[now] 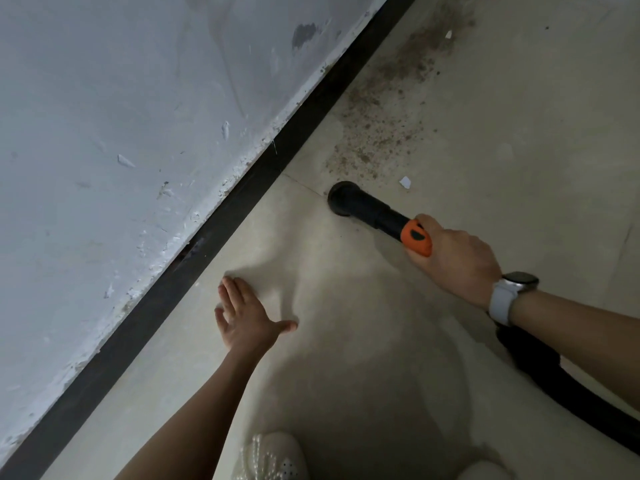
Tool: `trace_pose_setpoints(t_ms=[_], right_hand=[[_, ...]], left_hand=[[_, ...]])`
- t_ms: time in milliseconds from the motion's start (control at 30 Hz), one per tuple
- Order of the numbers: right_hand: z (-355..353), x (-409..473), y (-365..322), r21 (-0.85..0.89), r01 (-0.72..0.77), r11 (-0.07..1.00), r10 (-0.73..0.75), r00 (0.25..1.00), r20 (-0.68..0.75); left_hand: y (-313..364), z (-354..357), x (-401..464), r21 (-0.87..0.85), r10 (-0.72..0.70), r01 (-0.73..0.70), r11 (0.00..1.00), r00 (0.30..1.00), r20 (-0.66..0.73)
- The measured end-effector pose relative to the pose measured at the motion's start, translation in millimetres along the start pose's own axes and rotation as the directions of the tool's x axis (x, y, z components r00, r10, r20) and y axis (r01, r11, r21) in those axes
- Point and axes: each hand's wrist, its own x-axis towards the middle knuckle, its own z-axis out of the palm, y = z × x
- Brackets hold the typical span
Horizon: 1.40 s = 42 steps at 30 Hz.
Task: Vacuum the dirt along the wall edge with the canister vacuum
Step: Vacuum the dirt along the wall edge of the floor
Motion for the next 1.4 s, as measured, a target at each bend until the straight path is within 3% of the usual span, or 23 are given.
trace_pose_setpoints(t_ms=[233,300,467,533,767,1000,1200,1300,1400], right_hand=[[20,-42,-19,0.024,0.291,0.956,-0.292,0.945,0.146],[22,-39,-7,-0.012,0.271,0.962,-0.267,0.955,0.132],[0,-13,35,-0.072,-0.017,0.997,0.015,0.999,-0.032],[-5,-15,40,-0.059,-0.051,0.997,0.047,0.997,-0.061],[8,-52,11,0.035,0.210,0.977,-0.213,0.963,0.163],[-2,-50,46,0.004,-0.016,1.000,0.015,0.993,0.115],[7,-23,16,0.136,-0.052,0.989,0.042,0.996,0.076],[13,-3,-25,0.150,0.018,0.988,-0.027,0.998,0.058],[29,-6,-64,0.161,0.192,0.968,-0.211,0.971,0.109]], left_hand=[[2,-3,-3,-0.008,-0.010,0.011,1.000,0.999,0.043],[7,-4,-4,0.016,-0.013,0.012,1.000,0.998,0.058],[18,-8,-4,0.078,0.017,-0.025,0.997,0.995,0.097],[21,-10,-4,0.115,0.034,-0.046,0.992,0.994,0.105],[13,-9,-5,0.100,0.080,-0.088,0.991,0.994,0.079],[10,-7,-5,0.075,0.087,-0.092,0.993,0.994,0.062],[7,-7,-4,0.057,0.099,-0.101,0.993,0.994,0.037],[2,-4,-6,0.039,0.122,-0.121,0.992,0.993,-0.005],[-6,0,-9,-0.006,0.142,-0.142,0.990,0.989,-0.043]])
